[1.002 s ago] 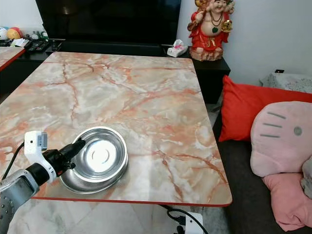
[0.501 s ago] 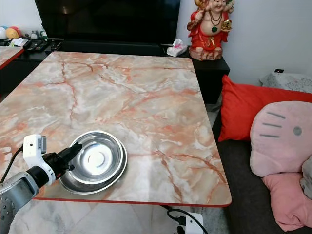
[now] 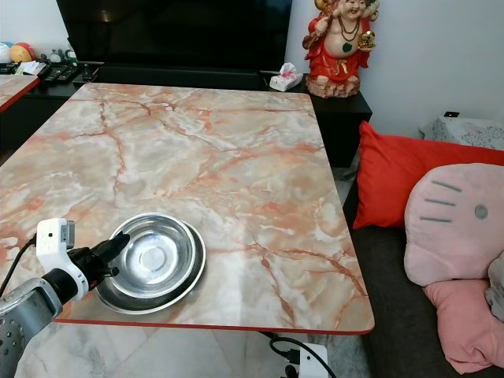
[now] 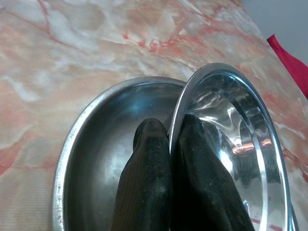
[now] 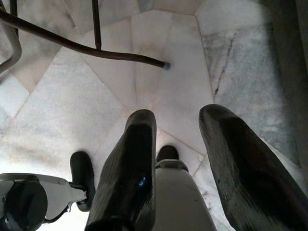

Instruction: Setting the table

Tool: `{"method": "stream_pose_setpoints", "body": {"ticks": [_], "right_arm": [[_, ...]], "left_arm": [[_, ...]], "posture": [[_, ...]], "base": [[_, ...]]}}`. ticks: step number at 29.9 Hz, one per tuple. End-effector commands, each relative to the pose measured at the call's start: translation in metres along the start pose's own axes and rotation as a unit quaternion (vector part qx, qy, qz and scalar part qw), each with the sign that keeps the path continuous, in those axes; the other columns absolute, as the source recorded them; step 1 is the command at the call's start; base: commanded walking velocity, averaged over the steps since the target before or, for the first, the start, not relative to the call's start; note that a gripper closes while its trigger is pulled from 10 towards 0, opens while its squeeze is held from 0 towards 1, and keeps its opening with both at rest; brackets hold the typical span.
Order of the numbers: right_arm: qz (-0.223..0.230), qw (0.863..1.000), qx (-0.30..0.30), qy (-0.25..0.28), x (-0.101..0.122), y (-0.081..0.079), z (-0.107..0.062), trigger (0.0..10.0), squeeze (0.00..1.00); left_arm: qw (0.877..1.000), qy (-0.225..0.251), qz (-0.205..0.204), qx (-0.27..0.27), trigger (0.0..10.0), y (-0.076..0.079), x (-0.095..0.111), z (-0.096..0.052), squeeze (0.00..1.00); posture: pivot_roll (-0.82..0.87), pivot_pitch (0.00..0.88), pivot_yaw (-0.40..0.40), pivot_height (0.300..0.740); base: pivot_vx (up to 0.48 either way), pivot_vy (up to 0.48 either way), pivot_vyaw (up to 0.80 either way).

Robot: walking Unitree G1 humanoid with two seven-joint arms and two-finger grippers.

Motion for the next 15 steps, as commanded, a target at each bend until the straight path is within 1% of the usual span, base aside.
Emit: {"method": "stream_pose_setpoints", "body": {"ticks": [1, 7, 8, 9, 10, 11, 15], "right_arm": [[0.003, 1.000, -0.003, -0.005, -0.0018, 0.0010, -0.0001, 10.0, 0.00], [0.002, 1.000, -0.002, -0.006, -0.0018, 0.0009, -0.0001, 10.0, 0.00], [0.002, 1.000, -0.002, -0.006, -0.0018, 0.0009, -0.0001, 10.0, 0.00], [0.002, 1.000, -0.002, -0.006, -0.0018, 0.0009, -0.0001, 10.0, 0.00], [0.002, 1.000, -0.002, -0.006, -0.0018, 0.0009, 0.0000, 10.0, 0.00], [0.002, 1.000, -0.002, -0.006, -0.0016, 0.0007, 0.0000, 10.0, 0.00], [0.002, 1.000, -0.002, -0.005, -0.0013, 0.0008, 0.0001, 10.0, 0.00]], "left_arm": [[1.000, -0.001, 0.002, 0.008, 10.0, -0.0027, 0.0004, 0.0013, 0.37], [1.000, 0.003, 0.001, 0.012, 10.0, -0.0036, 0.0015, 0.0012, 0.38], [1.000, 0.003, 0.001, 0.011, 10.0, -0.0035, 0.0015, 0.0011, 0.48], [1.000, 0.003, 0.001, 0.011, 10.0, -0.0034, 0.0016, 0.0011, 0.83], [1.000, 0.003, 0.001, 0.011, 10.0, -0.0034, 0.0016, 0.0012, 0.83], [1.000, 0.004, 0.000, 0.012, 10.0, -0.0034, 0.0020, 0.0013, 1.00], [1.000, 0.005, 0.001, 0.012, 10.0, -0.0031, 0.0024, 0.0017, 0.99]], "posture": [[0.12, 0.016, -0.041, 0.740], [0.12, 0.020, -0.041, 0.740], [0.12, 0.020, -0.041, 0.740], [0.12, 0.020, -0.041, 0.740], [0.12, 0.020, -0.041, 0.740], [0.12, 0.021, -0.042, 0.740], [0.12, 0.020, -0.041, 0.740]], "base": [[0.000, 0.000, 0.00], [0.000, 0.000, 0.00], [0.000, 0.000, 0.00], [0.000, 0.000, 0.00], [0.000, 0.000, 0.00], [0.000, 0.000, 0.00], [0.000, 0.000, 0.00]]}}
Point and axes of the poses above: a point about 5 cm out from each wrist's last joint towards the gripper, its own z axis pointing out of the wrist towards the gripper, its own x axis along the axis of the wrist's last joint, y = z × x, the point moved 5 cm from there along z, pointing out of the wrist towards the gripper, and after that the axes turned 11 degrees about z, right-handed, at the moved point
